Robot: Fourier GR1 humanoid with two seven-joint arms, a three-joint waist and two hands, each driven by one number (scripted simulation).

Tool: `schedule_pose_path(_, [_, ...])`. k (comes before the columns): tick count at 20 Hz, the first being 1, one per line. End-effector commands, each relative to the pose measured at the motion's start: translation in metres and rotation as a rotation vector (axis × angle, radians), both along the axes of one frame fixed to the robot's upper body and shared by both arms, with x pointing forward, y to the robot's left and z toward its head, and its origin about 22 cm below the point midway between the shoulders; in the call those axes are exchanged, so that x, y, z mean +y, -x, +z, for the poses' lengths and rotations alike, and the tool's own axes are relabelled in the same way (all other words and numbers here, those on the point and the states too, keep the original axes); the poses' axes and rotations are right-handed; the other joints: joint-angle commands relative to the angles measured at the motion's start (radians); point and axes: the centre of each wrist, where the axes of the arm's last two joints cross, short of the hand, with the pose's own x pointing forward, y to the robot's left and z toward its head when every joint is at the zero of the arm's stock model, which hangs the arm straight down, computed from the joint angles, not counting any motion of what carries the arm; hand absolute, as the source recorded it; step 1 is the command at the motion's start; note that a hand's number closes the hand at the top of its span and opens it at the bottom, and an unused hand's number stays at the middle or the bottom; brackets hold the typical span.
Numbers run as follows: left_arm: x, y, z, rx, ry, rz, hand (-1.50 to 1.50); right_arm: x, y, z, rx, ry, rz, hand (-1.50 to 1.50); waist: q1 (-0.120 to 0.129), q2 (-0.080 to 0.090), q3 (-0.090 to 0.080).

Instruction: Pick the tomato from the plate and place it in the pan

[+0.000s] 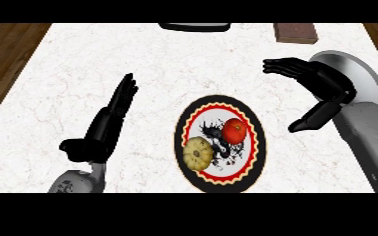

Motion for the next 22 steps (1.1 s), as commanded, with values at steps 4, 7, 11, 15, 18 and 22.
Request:
schedule_pose_path(4, [0.003, -0.004, 0.004, -0.009, 0.011, -0.007, 0.0, 0.027, -0.03, 0.039, -0.131, 0.177, 0.242, -1.5, -0.007, -0.002, -0.002])
schedule_pose_path(7, [0.002, 0.01, -0.007, -0.002, 0.001, 0.003, 0.0, 0.056, -0.031, 0.032, -0.166, 0.28, 0.305, -1.5, -0.012, -0.007, -0.002])
schedule_pose_path(11, [-0.011, 0.018, -0.015, 0.021, 0.018, -0.004, 0.0, 0.092, -0.024, 0.02, -0.254, 0.482, 0.397, -1.5, -0.011, -0.006, -0.002])
schedule_pose_path(15, [0.004, 0.017, -0.013, -0.007, 0.006, 0.012, 0.0, 0.12, -0.02, 0.017, -0.347, 0.62, 0.498, -1.5, -0.023, -0.011, -0.003])
schedule_pose_path(18, [0.012, 0.002, -0.008, 0.003, 0.0, 0.026, 0.0, 0.124, -0.018, -0.001, -0.414, 0.7, 0.532, -1.5, -0.036, -0.011, -0.003])
schedule_pose_path(22, [0.012, 0.013, -0.013, -0.002, 0.006, 0.041, 0.0, 0.133, -0.011, -0.034, -0.422, 0.761, 0.549, -1.5, -0.043, -0.014, -0.004])
